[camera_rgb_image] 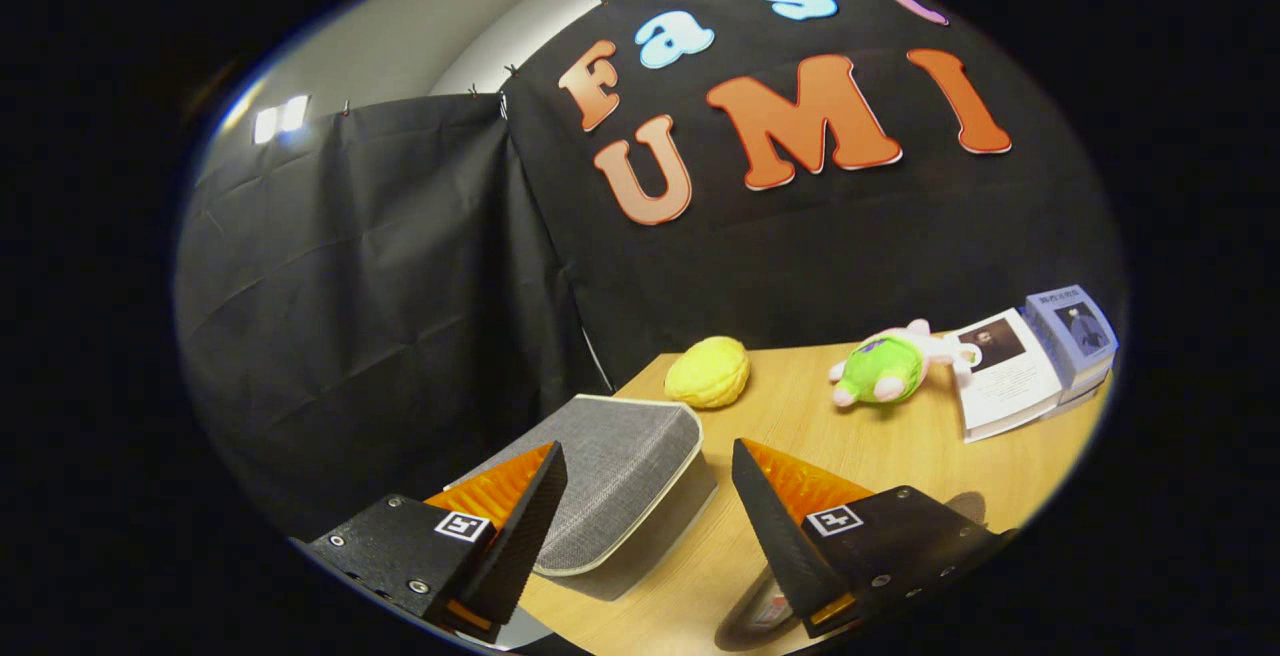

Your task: Open the storage box then place both shoes into the box .Put the left shoe in first, then the right shoe, with the right side of both shoes facing outward in a uniform manner.

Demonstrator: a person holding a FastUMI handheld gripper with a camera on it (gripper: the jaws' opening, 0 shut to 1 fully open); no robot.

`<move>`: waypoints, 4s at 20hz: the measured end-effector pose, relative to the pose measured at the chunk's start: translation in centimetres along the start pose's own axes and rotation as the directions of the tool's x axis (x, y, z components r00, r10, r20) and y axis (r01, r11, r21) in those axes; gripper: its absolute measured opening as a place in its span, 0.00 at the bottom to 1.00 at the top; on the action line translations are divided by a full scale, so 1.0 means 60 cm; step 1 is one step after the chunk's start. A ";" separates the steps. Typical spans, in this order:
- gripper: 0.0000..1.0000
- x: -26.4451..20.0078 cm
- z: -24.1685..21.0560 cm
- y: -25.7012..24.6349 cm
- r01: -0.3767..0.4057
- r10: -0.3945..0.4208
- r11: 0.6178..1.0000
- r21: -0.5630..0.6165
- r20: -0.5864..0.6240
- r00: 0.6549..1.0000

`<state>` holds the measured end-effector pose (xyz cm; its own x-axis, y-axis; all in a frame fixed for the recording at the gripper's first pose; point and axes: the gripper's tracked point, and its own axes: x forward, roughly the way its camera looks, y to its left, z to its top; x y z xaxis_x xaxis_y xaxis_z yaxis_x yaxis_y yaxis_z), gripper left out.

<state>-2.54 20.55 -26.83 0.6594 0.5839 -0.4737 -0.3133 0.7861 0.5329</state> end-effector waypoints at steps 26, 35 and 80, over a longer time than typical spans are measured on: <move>0.81 0.139 -0.159 0.047 -0.192 0.334 0.740 0.645 -0.104 0.937; 0.48 0.111 -0.083 0.034 -0.253 0.313 0.737 0.626 0.016 0.950; 0.20 0.246 0.130 0.406 -0.336 0.359 0.815 0.472 0.044 0.932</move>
<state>4.87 46.75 -15.38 0.5327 0.8173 -0.2197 -0.1543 0.3491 0.9243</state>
